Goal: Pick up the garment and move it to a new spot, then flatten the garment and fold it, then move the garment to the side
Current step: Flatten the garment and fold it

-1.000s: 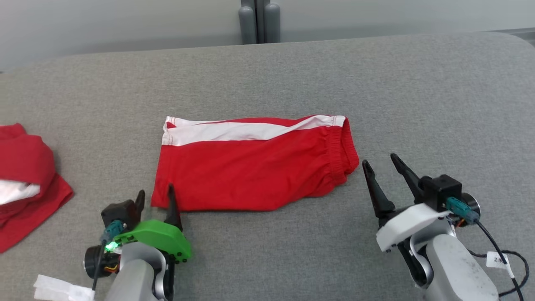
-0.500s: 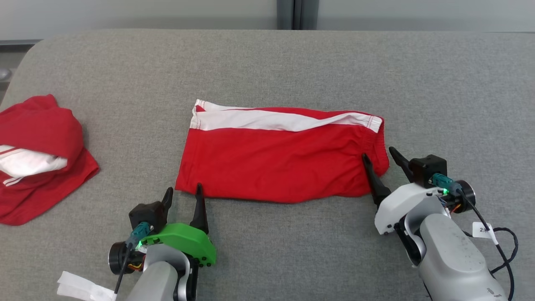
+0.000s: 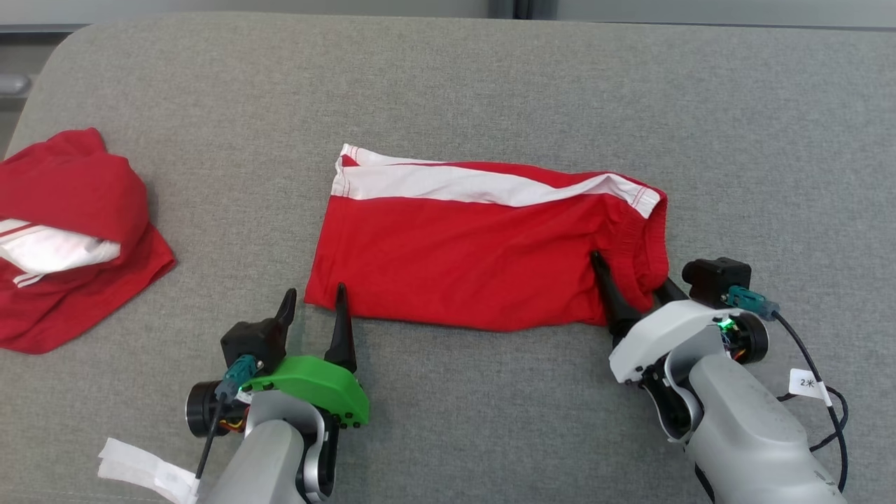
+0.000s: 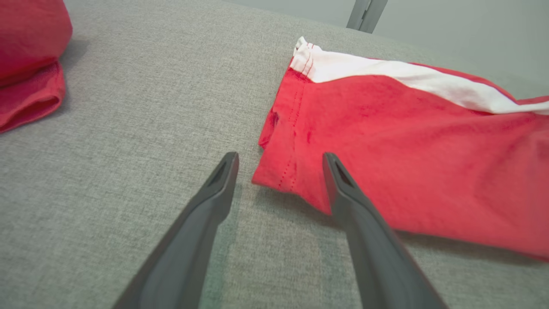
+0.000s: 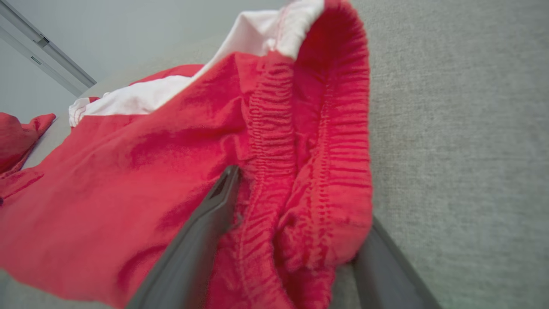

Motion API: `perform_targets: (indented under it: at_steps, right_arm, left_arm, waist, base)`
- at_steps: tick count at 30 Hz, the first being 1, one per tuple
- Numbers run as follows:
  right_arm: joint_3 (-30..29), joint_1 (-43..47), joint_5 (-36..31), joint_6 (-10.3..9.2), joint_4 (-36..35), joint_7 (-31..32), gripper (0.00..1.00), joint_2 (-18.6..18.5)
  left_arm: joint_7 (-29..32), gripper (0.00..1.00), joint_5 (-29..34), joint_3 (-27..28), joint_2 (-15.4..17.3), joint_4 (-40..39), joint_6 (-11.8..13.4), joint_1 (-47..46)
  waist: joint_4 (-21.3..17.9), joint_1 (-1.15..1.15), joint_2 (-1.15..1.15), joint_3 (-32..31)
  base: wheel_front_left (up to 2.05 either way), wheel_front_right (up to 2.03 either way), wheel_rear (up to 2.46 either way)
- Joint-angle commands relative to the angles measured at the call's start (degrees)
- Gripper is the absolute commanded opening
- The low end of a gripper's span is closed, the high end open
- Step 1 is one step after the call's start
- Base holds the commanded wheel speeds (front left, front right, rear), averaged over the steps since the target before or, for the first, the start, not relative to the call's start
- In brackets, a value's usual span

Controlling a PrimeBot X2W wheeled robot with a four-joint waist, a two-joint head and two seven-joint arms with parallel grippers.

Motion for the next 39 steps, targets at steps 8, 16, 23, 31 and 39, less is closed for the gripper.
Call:
perform_targets:
  at_steps: [8,16,23,31,39]
  right_arm:
    - [-6.9,2.8,2.5,-0.05,1.0,0.7,0.0,-0.7]
    - [-16.5,4.9,1.4,-0.06,-1.6,0.5,0.0,-6.4]
    - [-19.8,3.9,-2.1,-0.02,-3.4,0.5,0.0,-8.3]
    - [-10.0,2.5,2.1,-0.01,-12.3,3.6,0.0,-2.4]
    - [-3.8,0.2,-0.8,0.0,-10.7,5.1,0.0,0.0]
  left_arm:
    - [-0.2,1.0,1.1,0.7,0.2,-0.9,0.5,0.8]
    - [-0.2,1.0,1.1,0.4,0.2,-0.9,-0.1,2.3]
    - [-0.2,1.0,0.2,-0.9,0.2,-0.2,-0.4,3.3]
    - [-0.2,1.0,-1.9,-2.9,0.2,-0.2,0.1,4.2]
    - [-0.2,1.0,-2.5,-4.8,0.2,-0.1,0.0,4.4]
  waist:
    - [-0.4,0.0,0.0,-0.4]
    - [-2.9,0.0,0.0,-2.4]
    - [-5.0,0.0,0.0,-4.0]
    - [-4.0,0.0,0.0,-5.3]
    - [1.9,0.0,0.0,-5.5]
  base:
    - [0.0,0.0,0.0]
    - [0.0,0.0,0.0]
    - [0.0,0.0,0.0]
    - [0.0,0.0,0.0]
    - [0.0,0.0,0.0]
